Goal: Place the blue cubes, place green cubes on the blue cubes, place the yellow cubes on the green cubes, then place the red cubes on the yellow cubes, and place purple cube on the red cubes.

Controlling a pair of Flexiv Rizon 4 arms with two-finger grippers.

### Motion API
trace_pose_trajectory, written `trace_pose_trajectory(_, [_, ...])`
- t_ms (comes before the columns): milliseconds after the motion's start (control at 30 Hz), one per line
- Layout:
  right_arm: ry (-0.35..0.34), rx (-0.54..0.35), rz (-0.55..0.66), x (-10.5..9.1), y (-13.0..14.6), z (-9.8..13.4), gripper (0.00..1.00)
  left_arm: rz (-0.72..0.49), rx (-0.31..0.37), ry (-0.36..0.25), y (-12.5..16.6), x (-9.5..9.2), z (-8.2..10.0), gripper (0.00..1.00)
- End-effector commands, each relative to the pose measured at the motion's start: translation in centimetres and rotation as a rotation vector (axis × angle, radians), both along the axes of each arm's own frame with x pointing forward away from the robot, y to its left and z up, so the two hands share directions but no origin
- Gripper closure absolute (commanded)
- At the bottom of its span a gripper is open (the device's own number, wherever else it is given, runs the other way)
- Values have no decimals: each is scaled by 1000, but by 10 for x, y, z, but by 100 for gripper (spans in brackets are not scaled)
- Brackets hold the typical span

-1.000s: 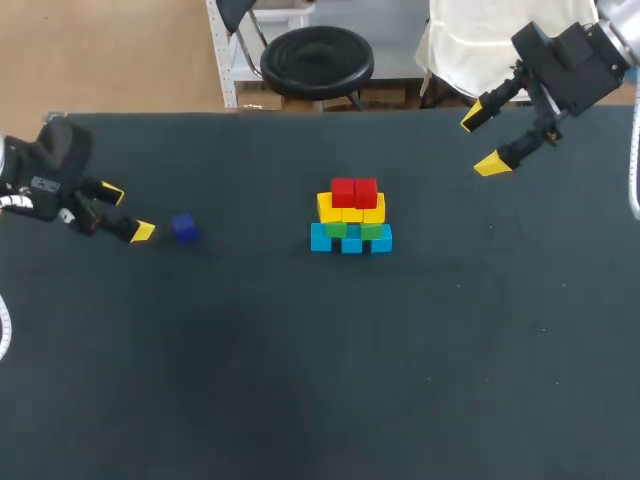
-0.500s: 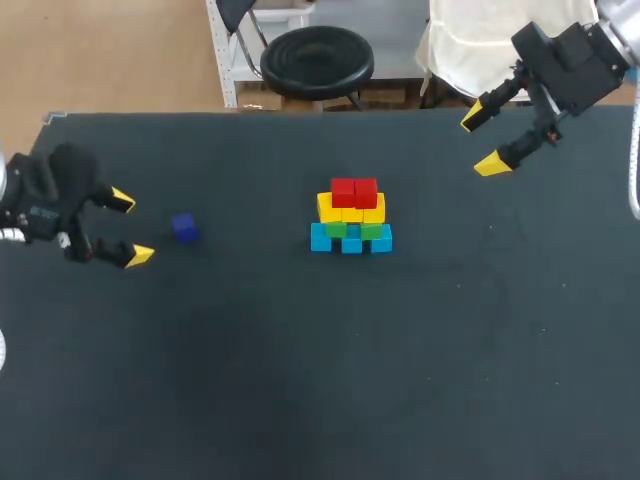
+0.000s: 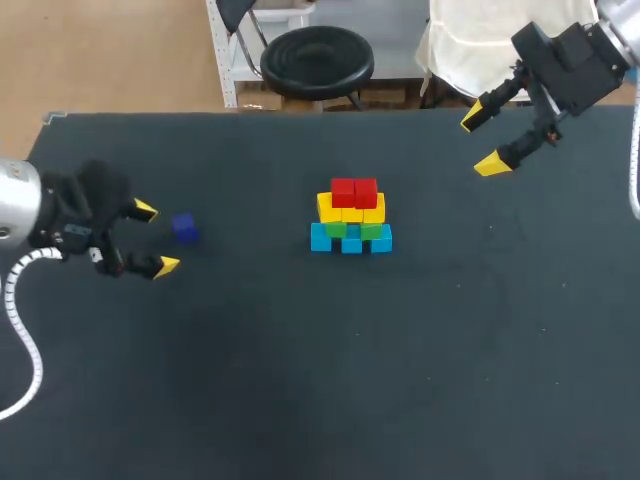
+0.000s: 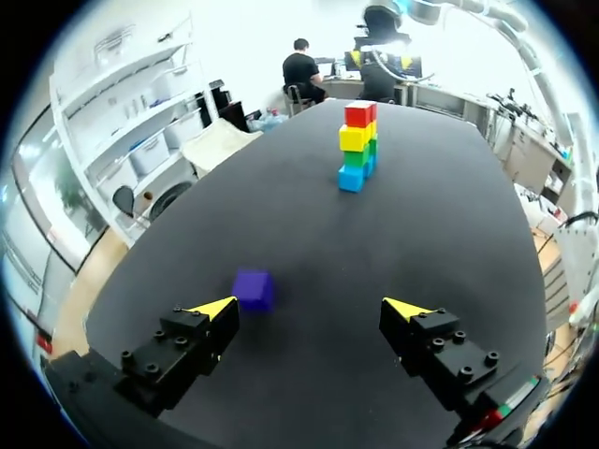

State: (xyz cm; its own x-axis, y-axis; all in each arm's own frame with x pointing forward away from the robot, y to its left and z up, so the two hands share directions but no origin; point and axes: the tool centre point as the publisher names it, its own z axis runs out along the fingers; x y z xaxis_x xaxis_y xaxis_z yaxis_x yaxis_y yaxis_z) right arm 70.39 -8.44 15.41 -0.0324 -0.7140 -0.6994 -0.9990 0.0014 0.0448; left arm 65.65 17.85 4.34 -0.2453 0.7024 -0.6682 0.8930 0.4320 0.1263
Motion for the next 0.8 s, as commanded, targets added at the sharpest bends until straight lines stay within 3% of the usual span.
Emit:
trace_pose_trajectory(33, [-1, 0, -1, 0, 0, 0, 0, -18, -2, -3, -2, 9, -10, 0])
trace_pose_trajectory(167, [-1, 0, -1, 0, 0, 0, 0, 34, 42, 36, 2, 22, -13, 0])
trace_pose_trajectory(267, [-1, 0, -1, 0, 0, 0, 0, 77, 15, 97, 7, 30, -16, 0])
trace_pose_trajectory(600, [-1, 0, -1, 0, 0, 0, 0, 70, -17, 111, -10, 28, -16, 0])
trace_pose_trajectory(800, [-1, 0, -1, 0, 0, 0, 0, 83, 1, 128, -12, 30, -27, 0])
